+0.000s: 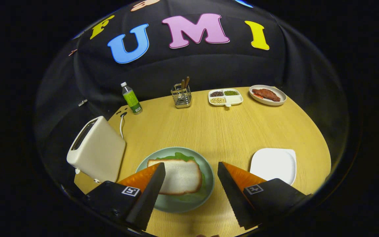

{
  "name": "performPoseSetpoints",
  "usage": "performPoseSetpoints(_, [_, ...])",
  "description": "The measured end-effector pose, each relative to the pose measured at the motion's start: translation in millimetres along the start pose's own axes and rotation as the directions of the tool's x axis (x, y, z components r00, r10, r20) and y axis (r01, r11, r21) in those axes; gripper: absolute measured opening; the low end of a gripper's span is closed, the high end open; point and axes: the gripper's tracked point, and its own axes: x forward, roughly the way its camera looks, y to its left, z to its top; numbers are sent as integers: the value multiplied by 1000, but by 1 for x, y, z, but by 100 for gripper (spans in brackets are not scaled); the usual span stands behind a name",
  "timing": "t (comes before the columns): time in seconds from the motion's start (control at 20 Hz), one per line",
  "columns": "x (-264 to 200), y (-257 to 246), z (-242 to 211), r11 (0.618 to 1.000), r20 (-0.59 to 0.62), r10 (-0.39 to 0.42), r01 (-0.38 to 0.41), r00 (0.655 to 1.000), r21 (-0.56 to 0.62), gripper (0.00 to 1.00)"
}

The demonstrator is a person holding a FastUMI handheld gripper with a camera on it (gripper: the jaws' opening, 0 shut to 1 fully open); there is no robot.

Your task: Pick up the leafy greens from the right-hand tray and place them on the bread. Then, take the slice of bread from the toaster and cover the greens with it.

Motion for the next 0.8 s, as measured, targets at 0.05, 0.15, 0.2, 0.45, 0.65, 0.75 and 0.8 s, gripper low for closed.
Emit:
performPoseSetpoints(0.05, [-8,0,11,1000,25,7,-7,1000,-19,99])
performPoseSetpoints(0.15, [-26,1,37,998,84,21,-16,996,-67,99])
performPoseSetpoints(0.2, [-36,2,50,996,114,31,-21,993,-91,99])
performPoseSetpoints(0.45, [-78,8,101,982,229,56,-12,972,-190,99])
performPoseSetpoints(0.65, [-116,18,133,976,300,82,-15,950,-219,99])
performPoseSetpoints(0.75, [-135,21,149,973,342,89,-9,936,-230,99])
performPoseSetpoints(0.8, [-144,22,157,971,361,92,-4,928,-238,99])
